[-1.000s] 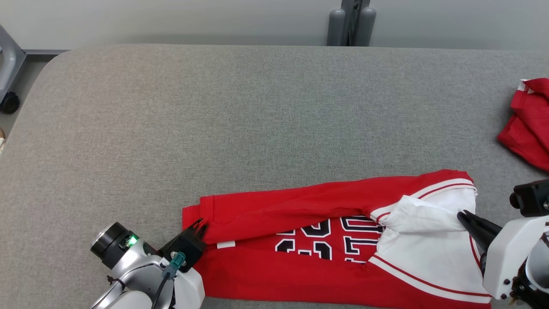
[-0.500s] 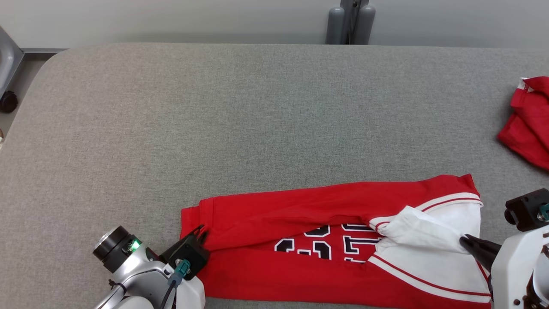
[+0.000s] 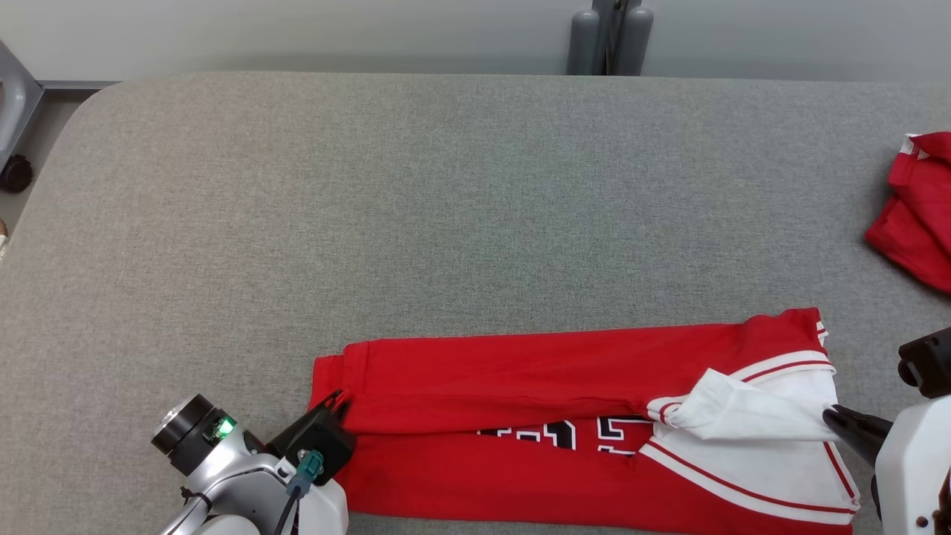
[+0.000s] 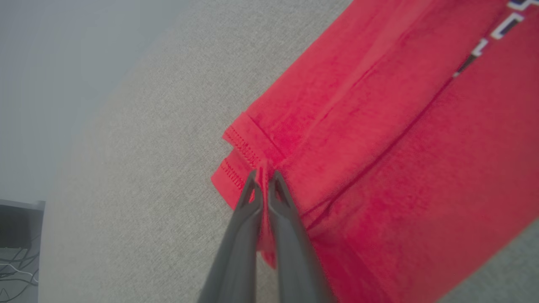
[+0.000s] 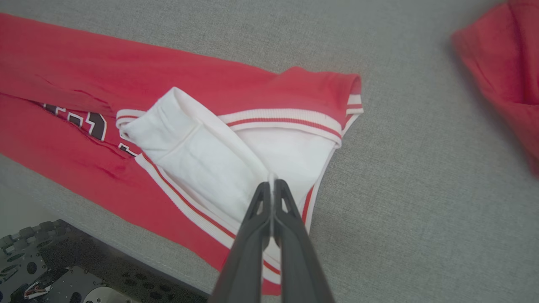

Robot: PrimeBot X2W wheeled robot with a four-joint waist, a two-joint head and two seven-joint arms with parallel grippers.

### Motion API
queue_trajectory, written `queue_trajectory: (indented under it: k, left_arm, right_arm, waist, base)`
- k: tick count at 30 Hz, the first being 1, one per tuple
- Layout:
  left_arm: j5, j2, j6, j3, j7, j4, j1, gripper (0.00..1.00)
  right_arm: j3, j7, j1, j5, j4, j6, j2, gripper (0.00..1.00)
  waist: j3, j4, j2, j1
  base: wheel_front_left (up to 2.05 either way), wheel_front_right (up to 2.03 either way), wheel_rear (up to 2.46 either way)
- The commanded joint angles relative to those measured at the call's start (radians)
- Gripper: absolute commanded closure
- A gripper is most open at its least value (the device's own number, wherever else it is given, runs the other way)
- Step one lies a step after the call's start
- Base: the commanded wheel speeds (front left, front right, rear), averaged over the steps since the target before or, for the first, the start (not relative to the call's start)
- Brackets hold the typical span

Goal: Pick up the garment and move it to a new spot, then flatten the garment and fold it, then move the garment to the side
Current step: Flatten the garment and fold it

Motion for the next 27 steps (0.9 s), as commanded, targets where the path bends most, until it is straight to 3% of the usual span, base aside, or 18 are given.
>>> queue_trajectory:
  k: [1,7,14,15,16,17,18,20,21,27]
  left_arm:
    - [-0.004,0.007,0.009,0.006,-0.006,0.003,-0.001,1.00]
    - [-0.004,0.009,0.015,0.001,-0.006,-0.006,-0.002,1.00]
    - [-0.006,0.018,-0.003,-0.026,0.028,-0.038,0.011,1.00]
    - [-0.008,0.018,-0.004,-0.030,0.038,-0.043,0.015,1.00]
    - [-0.012,0.018,-0.007,-0.033,0.048,-0.046,0.019,1.00]
    - [-0.023,0.018,-0.011,-0.034,0.062,-0.047,0.021,1.00]
    - [-0.032,0.018,-0.014,-0.035,0.081,-0.047,0.025,0.96]
    - [-0.036,0.024,-0.011,-0.037,0.109,-0.053,0.034,0.16]
    - [-0.041,0.026,-0.005,-0.036,0.119,-0.055,0.038,0.00]
    - [-0.033,0.037,0.042,-0.022,0.124,-0.077,0.053,0.00]
  right_arm:
    - [-0.007,-0.001,0.003,-0.006,-0.002,0.000,-0.001,1.00]
    - [-0.016,0.017,0.007,0.006,-0.006,0.000,0.001,1.00]
    - [-0.035,0.130,0.051,0.032,-0.026,0.000,-0.006,1.00]
    - [-0.037,0.130,0.054,0.030,-0.026,0.000,-0.002,0.89]
    - [-0.035,0.126,0.053,0.028,-0.031,0.000,0.002,0.32]
    - [-0.038,0.124,0.055,0.027,-0.028,0.000,0.007,0.00]
    - [-0.038,0.125,0.057,0.027,-0.028,0.000,0.009,0.00]
    - [-0.034,0.134,0.063,0.030,-0.030,0.000,0.010,0.00]
    - [-0.034,0.135,0.066,0.031,-0.031,0.000,0.009,0.00]
    - [-0.051,0.161,0.075,0.044,-0.042,0.000,0.005,0.00]
  waist:
    - [0.000,0.001,-0.0001,0.0000]
    - [0.000,0.005,-0.0001,0.0000]
    - [-0.008,0.009,-0.0001,0.0000]
    - [-0.009,0.009,-0.0001,0.0000]
    - [-0.010,0.009,-0.0001,0.0000]
    - [-0.011,0.009,-0.0001,0.0000]
    - [-0.012,0.010,-0.0001,0.0000]
    - [-0.014,0.010,-0.0001,0.0000]
    - [-0.015,0.010,-0.0001,0.0000]
    - [-0.025,0.009,-0.0001,0.0000]
  base:
    - [0.00,0.00,0.00]
    - [0.00,0.00,0.00]
    - [0.00,0.00,0.00]
    - [0.00,0.00,0.00]
    - [0.00,0.00,0.00]
    - [0.00,0.00,0.00]
    - [0.00,0.00,0.00]
    - [0.00,0.00,0.00]
    - [0.00,0.00,0.00]
    - [0.00,0.00,0.00]
